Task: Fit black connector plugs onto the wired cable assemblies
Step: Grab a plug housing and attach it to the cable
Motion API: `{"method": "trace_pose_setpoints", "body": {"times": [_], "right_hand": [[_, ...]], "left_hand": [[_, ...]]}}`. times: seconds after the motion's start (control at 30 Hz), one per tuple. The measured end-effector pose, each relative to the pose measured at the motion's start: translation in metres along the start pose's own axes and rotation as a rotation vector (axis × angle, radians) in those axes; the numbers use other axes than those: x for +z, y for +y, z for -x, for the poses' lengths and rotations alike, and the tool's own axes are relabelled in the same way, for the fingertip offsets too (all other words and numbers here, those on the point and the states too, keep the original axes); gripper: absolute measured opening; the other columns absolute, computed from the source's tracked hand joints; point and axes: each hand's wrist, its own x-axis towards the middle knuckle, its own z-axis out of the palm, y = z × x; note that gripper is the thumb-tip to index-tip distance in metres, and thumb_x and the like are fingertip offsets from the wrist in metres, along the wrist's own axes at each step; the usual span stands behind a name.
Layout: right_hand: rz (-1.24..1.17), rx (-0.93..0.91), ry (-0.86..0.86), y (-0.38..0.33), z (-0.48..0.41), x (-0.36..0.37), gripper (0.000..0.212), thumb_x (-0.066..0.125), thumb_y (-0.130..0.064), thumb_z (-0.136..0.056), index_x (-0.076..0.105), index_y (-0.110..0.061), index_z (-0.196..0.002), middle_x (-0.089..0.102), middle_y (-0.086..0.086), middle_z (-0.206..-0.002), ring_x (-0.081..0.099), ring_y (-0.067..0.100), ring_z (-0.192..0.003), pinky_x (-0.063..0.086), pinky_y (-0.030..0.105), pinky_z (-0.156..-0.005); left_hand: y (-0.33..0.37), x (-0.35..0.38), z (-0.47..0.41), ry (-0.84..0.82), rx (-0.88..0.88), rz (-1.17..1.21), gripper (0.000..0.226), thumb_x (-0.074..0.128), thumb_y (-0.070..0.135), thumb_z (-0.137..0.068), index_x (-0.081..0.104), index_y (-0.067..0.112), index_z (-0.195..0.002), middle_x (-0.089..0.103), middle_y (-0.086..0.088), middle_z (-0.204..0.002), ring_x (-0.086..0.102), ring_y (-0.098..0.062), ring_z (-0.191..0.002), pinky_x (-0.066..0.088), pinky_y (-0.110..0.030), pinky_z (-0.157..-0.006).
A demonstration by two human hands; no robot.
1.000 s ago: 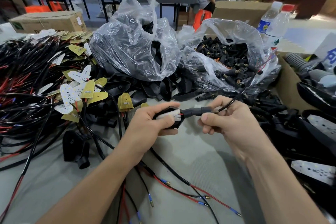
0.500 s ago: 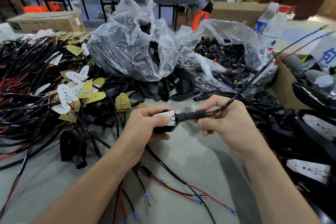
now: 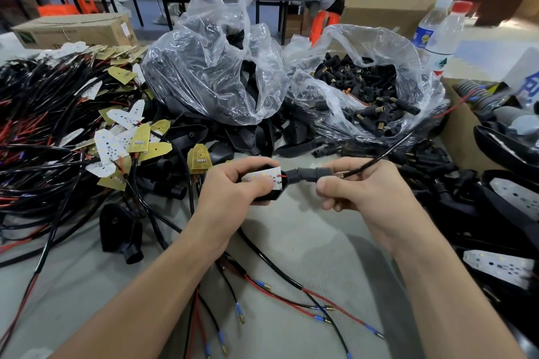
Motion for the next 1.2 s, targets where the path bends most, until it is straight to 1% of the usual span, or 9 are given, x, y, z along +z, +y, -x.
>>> {"method": "trace_pose_setpoints", "body": {"times": [0.2, 0.33, 0.5, 0.67, 0.8, 0.87, 0.93, 1.07, 1.2], "right_hand": [[-0.013, 0.038, -0.045, -0.005, 0.003, 0.002, 0.014, 0.076, -0.006, -0.084, 0.079, -0.009, -0.071, 0.069, 0.016, -0.065, 0.061, 0.019, -0.049, 0.045, 0.023, -0.046], [0.038, 0.061, -0.086, -0.006, 0.005, -0.001, 0.014, 0.077, -0.006, -0.084, 0.077, -0.008, -0.07, 0.066, 0.015, -0.062, 0.056, 0.018, -0.046, 0.043, 0.024, -0.045], [0.043, 0.048, -0.081, -0.002, 0.004, 0.015, 0.02, 0.076, -0.005, -0.085, 0.076, -0.012, -0.066, 0.068, 0.014, -0.062, 0.059, 0.018, -0.046, 0.044, 0.024, -0.044], [-0.012, 0.054, 0.001, 0.002, 0.001, 0.031, 0.014, 0.072, -0.007, -0.09, 0.068, -0.008, -0.077, 0.07, 0.014, -0.064, 0.061, 0.019, -0.048, 0.043, 0.024, -0.045], [-0.026, 0.048, 0.056, 0.004, 0.001, 0.039, 0.018, 0.07, -0.007, -0.091, 0.064, -0.012, -0.075, 0.07, 0.015, -0.065, 0.062, 0.022, -0.048, 0.042, 0.026, -0.045], [-0.026, 0.073, 0.131, 0.004, 0.001, 0.042, 0.012, 0.069, -0.011, -0.088, 0.064, -0.01, -0.076, 0.07, 0.015, -0.064, 0.061, 0.023, -0.048, 0.042, 0.027, -0.045], [-0.038, 0.074, 0.258, 0.002, -0.001, 0.042, 0.011, 0.067, -0.014, -0.081, 0.066, -0.009, -0.072, 0.068, 0.014, -0.06, 0.057, 0.022, -0.043, 0.039, 0.026, -0.043], [0.001, 0.022, 0.417, -0.002, 0.0, 0.041, 0.019, 0.068, -0.024, -0.072, 0.065, -0.006, -0.065, 0.066, 0.01, -0.054, 0.051, 0.02, -0.037, 0.039, 0.026, -0.043], [0.102, -0.028, 0.484, -0.002, 0.006, 0.048, 0.023, 0.069, -0.034, -0.072, 0.068, -0.016, -0.057, 0.067, 0.005, -0.052, 0.055, 0.016, -0.038, 0.043, 0.025, -0.048]], "left_hand": [[0.002, -0.004, 0.0, -0.022, 0.161, -0.175, 0.029, 0.07, 0.013, -0.076, 0.08, 0.033, -0.095, 0.074, 0.008, -0.081, 0.066, -0.014, -0.077, 0.056, -0.029, -0.077], [0.0, -0.004, 0.002, -0.045, 0.18, -0.302, 0.031, 0.069, 0.019, -0.076, 0.079, 0.043, -0.093, 0.075, 0.008, -0.084, 0.065, -0.015, -0.077, 0.053, -0.021, -0.073], [-0.001, 0.001, 0.002, -0.054, 0.069, -0.174, 0.029, 0.067, 0.014, -0.075, 0.081, 0.033, -0.093, 0.074, -0.005, -0.089, 0.069, -0.033, -0.085, 0.064, -0.042, -0.08], [-0.004, 0.004, 0.002, -0.059, -0.007, -0.031, 0.027, 0.065, 0.01, -0.078, 0.081, 0.024, -0.094, 0.07, -0.001, -0.086, 0.067, -0.012, -0.078, 0.062, -0.032, -0.073], [-0.004, 0.003, 0.001, -0.112, -0.063, 0.017, 0.03, 0.065, 0.016, -0.079, 0.081, 0.026, -0.102, 0.072, -0.013, -0.105, 0.068, -0.014, -0.09, 0.06, -0.028, -0.078], [-0.005, 0.005, -0.001, -0.131, -0.049, -0.015, 0.034, 0.068, 0.023, -0.079, 0.078, 0.033, -0.11, 0.075, -0.002, -0.11, 0.07, -0.012, -0.099, 0.058, -0.028, -0.085], [-0.006, 0.01, -0.002, -0.014, 0.04, -0.128, 0.031, 0.071, 0.032, -0.078, 0.073, 0.04, -0.107, 0.075, 0.012, -0.109, 0.071, -0.009, -0.1, 0.053, -0.027, -0.091], [-0.011, 0.014, 0.0, 0.307, 0.197, -0.442, 0.018, 0.072, 0.049, -0.077, 0.067, 0.039, -0.091, 0.071, 0.018, -0.095, 0.067, -0.01, -0.081, 0.054, -0.032, -0.074], [-0.008, 0.006, 0.0, 0.421, 0.293, -0.467, 0.013, 0.076, 0.053, -0.07, 0.073, 0.042, -0.079, 0.07, 0.03, -0.102, 0.064, 0.002, -0.101, 0.052, -0.028, -0.088]]}}
